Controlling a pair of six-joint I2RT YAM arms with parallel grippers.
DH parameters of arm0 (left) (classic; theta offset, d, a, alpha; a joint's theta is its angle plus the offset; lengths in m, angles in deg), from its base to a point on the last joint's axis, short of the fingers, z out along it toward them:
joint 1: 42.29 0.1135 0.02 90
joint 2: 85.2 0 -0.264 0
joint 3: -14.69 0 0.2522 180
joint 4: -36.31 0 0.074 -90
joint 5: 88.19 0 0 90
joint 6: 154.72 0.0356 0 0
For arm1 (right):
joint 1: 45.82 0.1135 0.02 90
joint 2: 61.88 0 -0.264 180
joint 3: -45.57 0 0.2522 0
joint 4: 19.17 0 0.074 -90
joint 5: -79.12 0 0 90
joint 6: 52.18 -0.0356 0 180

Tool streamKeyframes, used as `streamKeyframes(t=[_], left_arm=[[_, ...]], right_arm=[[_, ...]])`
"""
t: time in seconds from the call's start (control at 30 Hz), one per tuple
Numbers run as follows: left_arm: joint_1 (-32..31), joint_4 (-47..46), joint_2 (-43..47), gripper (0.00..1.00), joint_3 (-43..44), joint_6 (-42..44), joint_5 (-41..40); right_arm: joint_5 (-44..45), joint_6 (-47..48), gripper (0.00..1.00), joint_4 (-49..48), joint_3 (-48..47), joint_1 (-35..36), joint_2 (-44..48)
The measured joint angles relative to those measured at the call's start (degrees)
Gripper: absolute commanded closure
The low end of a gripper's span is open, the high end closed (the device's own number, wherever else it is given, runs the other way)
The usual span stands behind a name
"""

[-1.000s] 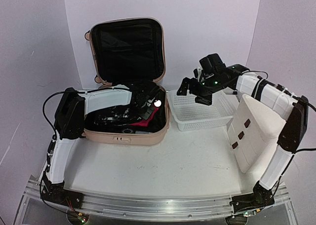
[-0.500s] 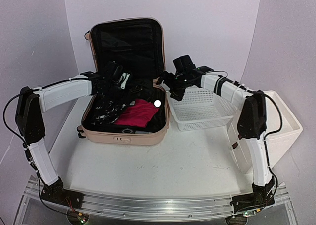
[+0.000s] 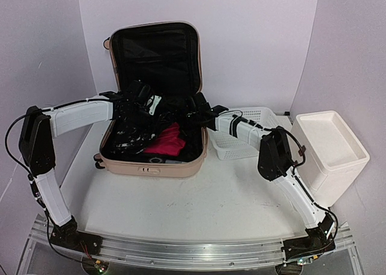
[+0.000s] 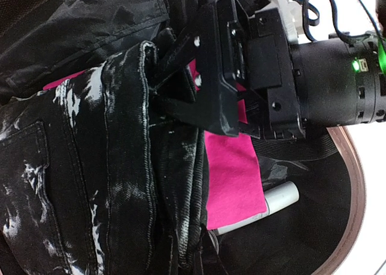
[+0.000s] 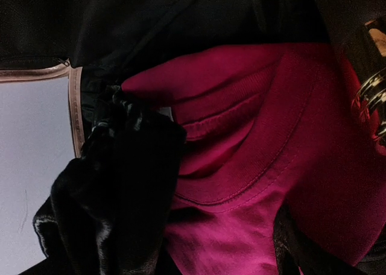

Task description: Open, take out, and arrange the luggage

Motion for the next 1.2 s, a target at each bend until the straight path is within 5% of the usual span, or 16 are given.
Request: streamKeyframes(t=[0.63,0.93,1.17,1.2], left_arm=[[0.11,-0.04,-0.22,1.0,-0.02,1.42,1.92],[0.15,-0.02,-0.22,1.0,-0.02,3.04,4.2],[0.15,-0.02,-0.22,0.97,-0.02,4.61,4.98],[0.15,0.0,-0.24,0.93,-0.02,4.63,4.98]], right_arm=[[1.9,2.8,0.02,-2.86,13.11,-0.17,12.09],[-2.75,-1.25,0.02,-7.32,6.05,0.42,6.43],[-4.66,-5.51,0.33,-8.7,3.65,1.25,0.81],[-4.76,-5.92,0.44,-8.81,3.5,1.29,0.33]])
